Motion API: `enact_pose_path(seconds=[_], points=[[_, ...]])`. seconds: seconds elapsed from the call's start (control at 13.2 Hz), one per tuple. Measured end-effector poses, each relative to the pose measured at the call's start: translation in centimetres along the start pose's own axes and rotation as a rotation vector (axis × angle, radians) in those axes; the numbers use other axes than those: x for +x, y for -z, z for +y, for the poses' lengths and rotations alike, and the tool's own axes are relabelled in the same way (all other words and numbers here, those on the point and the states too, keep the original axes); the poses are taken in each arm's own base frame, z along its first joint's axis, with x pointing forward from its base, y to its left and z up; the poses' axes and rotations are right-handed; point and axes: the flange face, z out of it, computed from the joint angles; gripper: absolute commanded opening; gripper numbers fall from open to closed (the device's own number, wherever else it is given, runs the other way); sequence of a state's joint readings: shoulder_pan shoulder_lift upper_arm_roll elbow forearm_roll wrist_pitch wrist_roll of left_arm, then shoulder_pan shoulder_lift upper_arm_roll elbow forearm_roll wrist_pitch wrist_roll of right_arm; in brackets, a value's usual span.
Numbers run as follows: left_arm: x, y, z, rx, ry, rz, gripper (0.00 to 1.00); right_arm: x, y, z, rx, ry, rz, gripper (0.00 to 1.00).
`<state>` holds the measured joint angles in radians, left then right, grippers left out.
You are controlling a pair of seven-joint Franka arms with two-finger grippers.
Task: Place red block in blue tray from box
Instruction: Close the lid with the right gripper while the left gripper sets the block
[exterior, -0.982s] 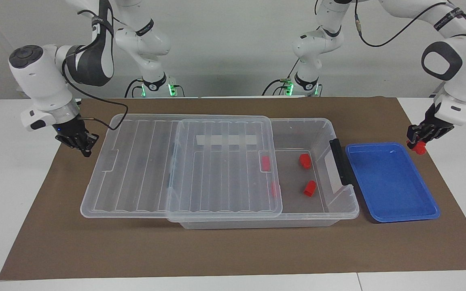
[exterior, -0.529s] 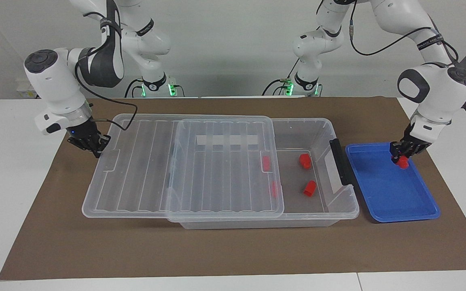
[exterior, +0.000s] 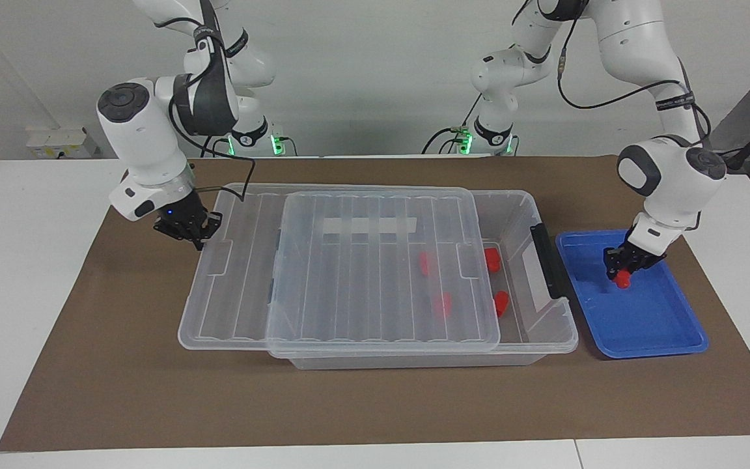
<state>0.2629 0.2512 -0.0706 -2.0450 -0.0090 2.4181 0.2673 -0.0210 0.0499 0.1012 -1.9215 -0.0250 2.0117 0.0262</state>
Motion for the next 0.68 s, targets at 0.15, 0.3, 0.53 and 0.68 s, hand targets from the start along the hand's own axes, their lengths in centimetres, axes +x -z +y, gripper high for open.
enact_pose_path(seconds=[0.15, 0.3, 0.53, 0.68], points=[[-0.4, -0.6, 0.2, -0.001, -0.002, -0.001, 0.14, -0.2, 0.0, -2.4, 0.001, 0.046, -0.007, 0.0], [-0.6, -0.8, 0.4, -0.001, -0.003, -0.004, 0.14, -0.4, 0.1, -4.4, 0.002, 0.096, -0.009, 0.0], [-0.7, -0.9, 0.6, 0.0, -0.006, 0.003, 0.14, -0.6, 0.2, -6.4, 0.004, 0.133, -0.007, 0.0], [-0.9, -1.3, 0.6, 0.004, -0.006, 0.017, 0.14, -0.8, 0.3, -7.6, 0.004, 0.154, -0.006, 0.0]])
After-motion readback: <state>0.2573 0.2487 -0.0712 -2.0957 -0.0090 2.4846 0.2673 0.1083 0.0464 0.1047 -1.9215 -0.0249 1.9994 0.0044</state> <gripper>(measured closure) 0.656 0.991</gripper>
